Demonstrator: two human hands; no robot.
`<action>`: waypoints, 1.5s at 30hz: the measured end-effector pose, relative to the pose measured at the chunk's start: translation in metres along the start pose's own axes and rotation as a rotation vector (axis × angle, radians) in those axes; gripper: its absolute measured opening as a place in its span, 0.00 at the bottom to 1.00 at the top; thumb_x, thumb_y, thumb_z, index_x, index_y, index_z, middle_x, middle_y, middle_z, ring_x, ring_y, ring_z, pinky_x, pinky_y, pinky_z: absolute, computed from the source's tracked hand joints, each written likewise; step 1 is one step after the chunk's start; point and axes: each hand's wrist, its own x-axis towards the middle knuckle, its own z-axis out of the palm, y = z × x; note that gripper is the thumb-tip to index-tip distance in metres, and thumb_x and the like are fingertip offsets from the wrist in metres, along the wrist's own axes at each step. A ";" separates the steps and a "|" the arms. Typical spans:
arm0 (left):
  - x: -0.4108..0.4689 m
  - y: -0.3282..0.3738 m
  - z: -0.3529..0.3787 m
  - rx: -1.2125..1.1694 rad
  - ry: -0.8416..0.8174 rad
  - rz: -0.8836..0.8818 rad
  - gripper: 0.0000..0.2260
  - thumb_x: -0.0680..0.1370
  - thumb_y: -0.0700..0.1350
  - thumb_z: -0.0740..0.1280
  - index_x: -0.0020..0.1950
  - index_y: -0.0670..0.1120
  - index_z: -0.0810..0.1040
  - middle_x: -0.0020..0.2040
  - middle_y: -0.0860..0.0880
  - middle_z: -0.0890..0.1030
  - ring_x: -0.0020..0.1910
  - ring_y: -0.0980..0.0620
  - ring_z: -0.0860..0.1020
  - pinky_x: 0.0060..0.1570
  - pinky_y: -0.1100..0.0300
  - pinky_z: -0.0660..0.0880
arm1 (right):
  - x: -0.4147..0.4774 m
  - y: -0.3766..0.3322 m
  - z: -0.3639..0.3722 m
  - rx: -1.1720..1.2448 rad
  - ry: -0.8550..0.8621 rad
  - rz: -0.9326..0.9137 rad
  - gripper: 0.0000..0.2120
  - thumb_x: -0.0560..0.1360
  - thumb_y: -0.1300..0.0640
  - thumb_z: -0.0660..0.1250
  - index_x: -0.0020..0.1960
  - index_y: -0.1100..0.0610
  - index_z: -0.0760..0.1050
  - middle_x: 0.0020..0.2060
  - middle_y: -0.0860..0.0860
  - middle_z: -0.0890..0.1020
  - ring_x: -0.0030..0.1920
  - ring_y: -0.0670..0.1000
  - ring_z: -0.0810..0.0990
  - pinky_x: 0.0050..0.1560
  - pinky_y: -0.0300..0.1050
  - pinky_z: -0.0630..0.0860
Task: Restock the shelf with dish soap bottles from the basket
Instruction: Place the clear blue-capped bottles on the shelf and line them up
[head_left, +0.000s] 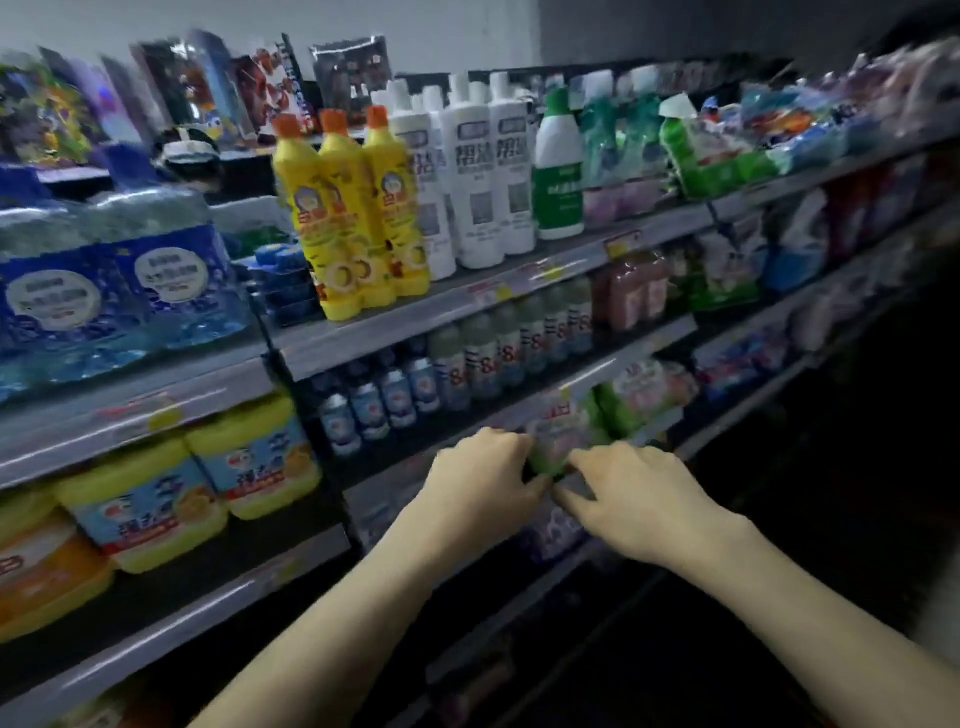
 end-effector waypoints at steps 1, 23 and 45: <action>0.008 0.013 0.015 -0.005 -0.037 0.020 0.17 0.83 0.60 0.64 0.62 0.50 0.81 0.55 0.49 0.83 0.53 0.44 0.82 0.50 0.47 0.83 | -0.009 0.015 0.011 0.006 0.007 0.030 0.22 0.83 0.33 0.56 0.65 0.48 0.75 0.59 0.49 0.83 0.60 0.57 0.81 0.51 0.54 0.75; 0.157 0.207 0.324 -0.005 -0.566 0.474 0.19 0.82 0.57 0.65 0.71 0.53 0.77 0.64 0.46 0.82 0.61 0.42 0.82 0.57 0.49 0.81 | -0.114 0.225 0.206 0.212 -0.331 0.820 0.22 0.83 0.40 0.61 0.68 0.54 0.76 0.64 0.55 0.81 0.63 0.60 0.80 0.58 0.53 0.77; 0.280 0.421 0.456 0.105 -0.869 0.374 0.15 0.80 0.53 0.63 0.63 0.53 0.81 0.59 0.47 0.84 0.57 0.40 0.84 0.48 0.52 0.75 | -0.164 0.493 0.305 0.508 -0.553 0.982 0.19 0.83 0.45 0.61 0.68 0.56 0.73 0.62 0.57 0.81 0.61 0.61 0.81 0.53 0.52 0.75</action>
